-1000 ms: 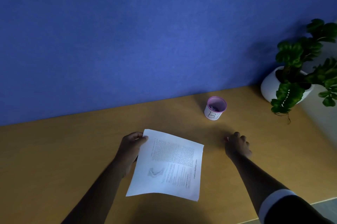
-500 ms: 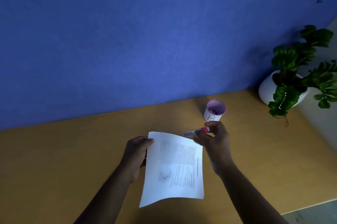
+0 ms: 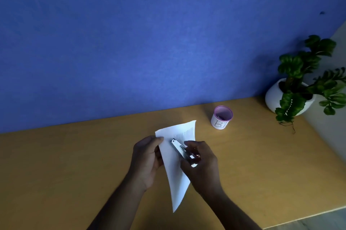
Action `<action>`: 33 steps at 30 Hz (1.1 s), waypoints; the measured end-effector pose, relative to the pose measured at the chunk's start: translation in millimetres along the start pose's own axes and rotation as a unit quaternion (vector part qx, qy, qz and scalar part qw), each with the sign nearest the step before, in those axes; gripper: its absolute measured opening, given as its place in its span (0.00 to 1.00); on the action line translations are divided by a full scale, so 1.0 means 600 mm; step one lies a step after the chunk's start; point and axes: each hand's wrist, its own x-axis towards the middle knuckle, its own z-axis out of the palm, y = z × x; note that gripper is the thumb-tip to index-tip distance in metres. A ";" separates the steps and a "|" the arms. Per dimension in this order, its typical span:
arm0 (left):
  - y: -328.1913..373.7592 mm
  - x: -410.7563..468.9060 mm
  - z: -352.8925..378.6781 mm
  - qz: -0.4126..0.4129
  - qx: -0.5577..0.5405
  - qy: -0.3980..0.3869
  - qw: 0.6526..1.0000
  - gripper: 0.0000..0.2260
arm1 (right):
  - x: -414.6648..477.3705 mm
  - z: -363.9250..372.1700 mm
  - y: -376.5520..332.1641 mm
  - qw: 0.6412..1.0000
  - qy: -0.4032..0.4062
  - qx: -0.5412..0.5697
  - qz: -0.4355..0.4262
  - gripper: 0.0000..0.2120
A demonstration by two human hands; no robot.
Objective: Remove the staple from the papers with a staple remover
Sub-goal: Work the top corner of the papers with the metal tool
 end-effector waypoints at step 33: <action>-0.018 -0.093 0.059 0.179 -0.018 0.033 0.983 0.14 | -0.028 -0.033 -0.121 0.988 -0.053 0.124 0.069 0.03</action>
